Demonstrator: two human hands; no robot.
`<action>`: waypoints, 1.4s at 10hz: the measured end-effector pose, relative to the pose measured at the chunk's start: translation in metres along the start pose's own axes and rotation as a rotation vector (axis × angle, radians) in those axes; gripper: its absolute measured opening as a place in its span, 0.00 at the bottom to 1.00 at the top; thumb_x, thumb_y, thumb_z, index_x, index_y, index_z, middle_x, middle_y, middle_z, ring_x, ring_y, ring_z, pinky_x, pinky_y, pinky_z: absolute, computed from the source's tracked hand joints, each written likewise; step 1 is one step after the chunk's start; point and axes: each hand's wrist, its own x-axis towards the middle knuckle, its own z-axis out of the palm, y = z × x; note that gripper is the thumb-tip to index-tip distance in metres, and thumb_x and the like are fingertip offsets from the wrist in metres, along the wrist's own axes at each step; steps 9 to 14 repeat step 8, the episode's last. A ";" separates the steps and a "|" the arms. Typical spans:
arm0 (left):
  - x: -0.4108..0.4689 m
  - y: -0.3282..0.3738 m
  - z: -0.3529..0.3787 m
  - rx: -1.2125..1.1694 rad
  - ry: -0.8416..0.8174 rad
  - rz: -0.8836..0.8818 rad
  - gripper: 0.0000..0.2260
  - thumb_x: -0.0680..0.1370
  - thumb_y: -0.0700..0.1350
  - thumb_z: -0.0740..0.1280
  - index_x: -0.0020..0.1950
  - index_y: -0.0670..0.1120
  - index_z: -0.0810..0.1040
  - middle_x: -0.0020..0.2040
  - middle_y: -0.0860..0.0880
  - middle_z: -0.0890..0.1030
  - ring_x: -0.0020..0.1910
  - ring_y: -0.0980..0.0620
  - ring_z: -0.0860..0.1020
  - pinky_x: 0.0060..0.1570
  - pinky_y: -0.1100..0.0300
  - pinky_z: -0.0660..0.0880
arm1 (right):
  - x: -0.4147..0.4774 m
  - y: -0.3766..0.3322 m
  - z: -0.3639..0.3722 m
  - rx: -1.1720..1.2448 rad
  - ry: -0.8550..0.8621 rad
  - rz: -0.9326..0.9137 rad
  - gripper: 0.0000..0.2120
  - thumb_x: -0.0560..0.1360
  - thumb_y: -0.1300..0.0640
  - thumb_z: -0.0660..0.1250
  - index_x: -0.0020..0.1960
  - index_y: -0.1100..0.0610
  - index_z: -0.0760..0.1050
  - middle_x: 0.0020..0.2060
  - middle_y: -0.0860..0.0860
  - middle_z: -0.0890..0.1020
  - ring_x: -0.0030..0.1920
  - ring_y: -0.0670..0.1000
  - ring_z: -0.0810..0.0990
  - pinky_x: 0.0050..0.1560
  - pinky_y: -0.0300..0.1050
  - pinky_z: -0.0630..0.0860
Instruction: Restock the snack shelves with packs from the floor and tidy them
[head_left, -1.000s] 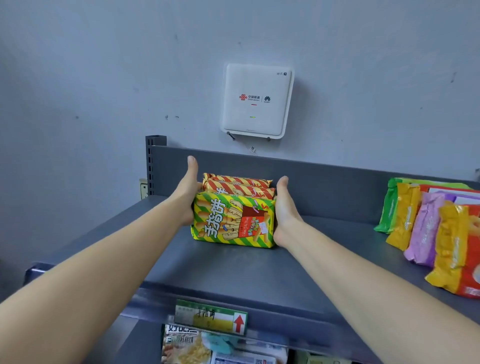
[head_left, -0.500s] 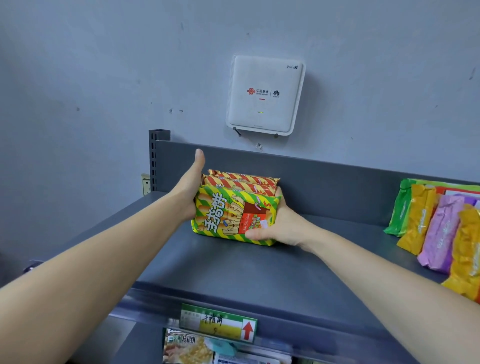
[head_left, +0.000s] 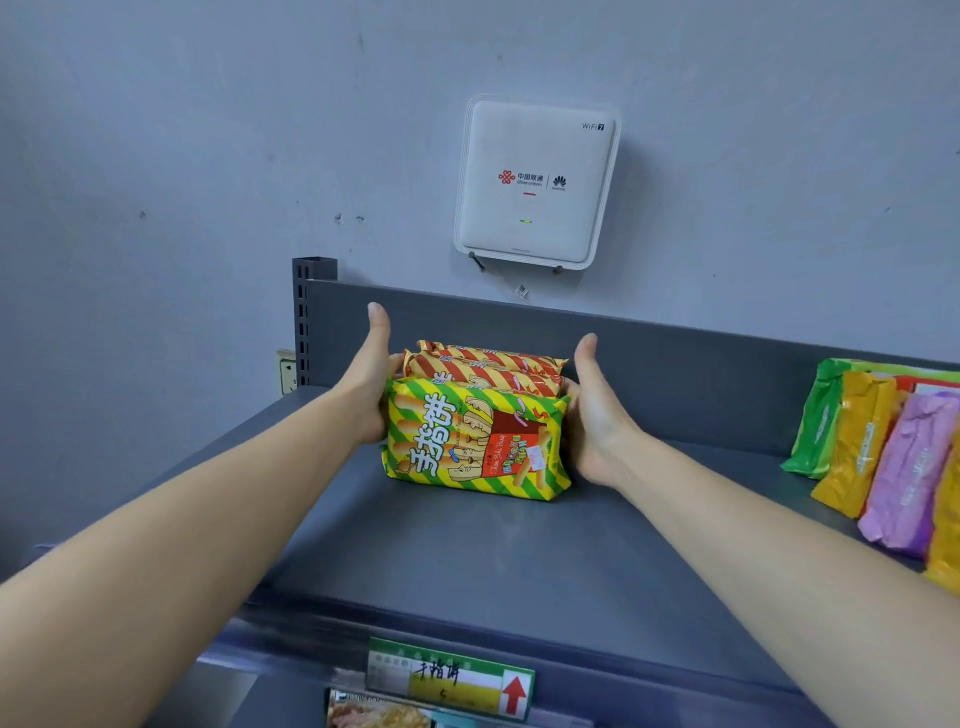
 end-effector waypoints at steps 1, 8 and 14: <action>0.004 0.000 0.002 0.016 -0.029 -0.016 0.43 0.69 0.77 0.47 0.54 0.42 0.79 0.44 0.42 0.86 0.40 0.43 0.85 0.45 0.48 0.79 | 0.005 0.000 0.008 0.045 0.024 0.019 0.42 0.68 0.22 0.45 0.44 0.54 0.84 0.46 0.57 0.86 0.51 0.59 0.84 0.59 0.60 0.76; -0.027 0.024 0.021 0.805 0.229 0.466 0.24 0.79 0.54 0.63 0.71 0.44 0.70 0.67 0.45 0.75 0.59 0.46 0.75 0.59 0.50 0.71 | -0.054 -0.027 -0.045 -0.647 0.310 -0.075 0.28 0.79 0.39 0.55 0.72 0.56 0.66 0.70 0.51 0.70 0.71 0.54 0.67 0.68 0.50 0.65; -0.027 0.024 0.021 0.805 0.229 0.466 0.24 0.79 0.54 0.63 0.71 0.44 0.70 0.67 0.45 0.75 0.59 0.46 0.75 0.59 0.50 0.71 | -0.054 -0.027 -0.045 -0.647 0.310 -0.075 0.28 0.79 0.39 0.55 0.72 0.56 0.66 0.70 0.51 0.70 0.71 0.54 0.67 0.68 0.50 0.65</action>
